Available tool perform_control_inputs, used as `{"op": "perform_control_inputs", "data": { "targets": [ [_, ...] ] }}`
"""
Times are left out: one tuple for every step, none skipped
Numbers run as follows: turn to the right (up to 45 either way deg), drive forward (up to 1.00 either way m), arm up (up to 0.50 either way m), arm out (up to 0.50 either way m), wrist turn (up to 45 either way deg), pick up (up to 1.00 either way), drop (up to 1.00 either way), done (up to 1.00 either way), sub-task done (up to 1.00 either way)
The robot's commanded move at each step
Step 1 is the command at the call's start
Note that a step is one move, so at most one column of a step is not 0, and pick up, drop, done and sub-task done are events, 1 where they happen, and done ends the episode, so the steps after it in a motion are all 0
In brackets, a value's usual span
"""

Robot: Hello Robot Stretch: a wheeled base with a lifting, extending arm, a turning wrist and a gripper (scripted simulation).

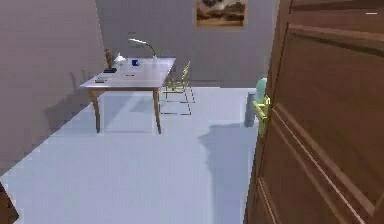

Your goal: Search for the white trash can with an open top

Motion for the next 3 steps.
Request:
{"op": "perform_control_inputs", "data": {
  "targets": [
    [0.0, 1.0, 0.0, 0.0, 0.0, 0.0, 0.0, 0.0, 0.0],
    [6.0, 0.0, 0.0, 0.0, 0.0, 0.0, 0.0, 0.0, 0.0],
    [0.0, 0.2, 0.0, 0.0, 0.0, 0.0, 0.0, 0.0, 0.0]
  ]
}}
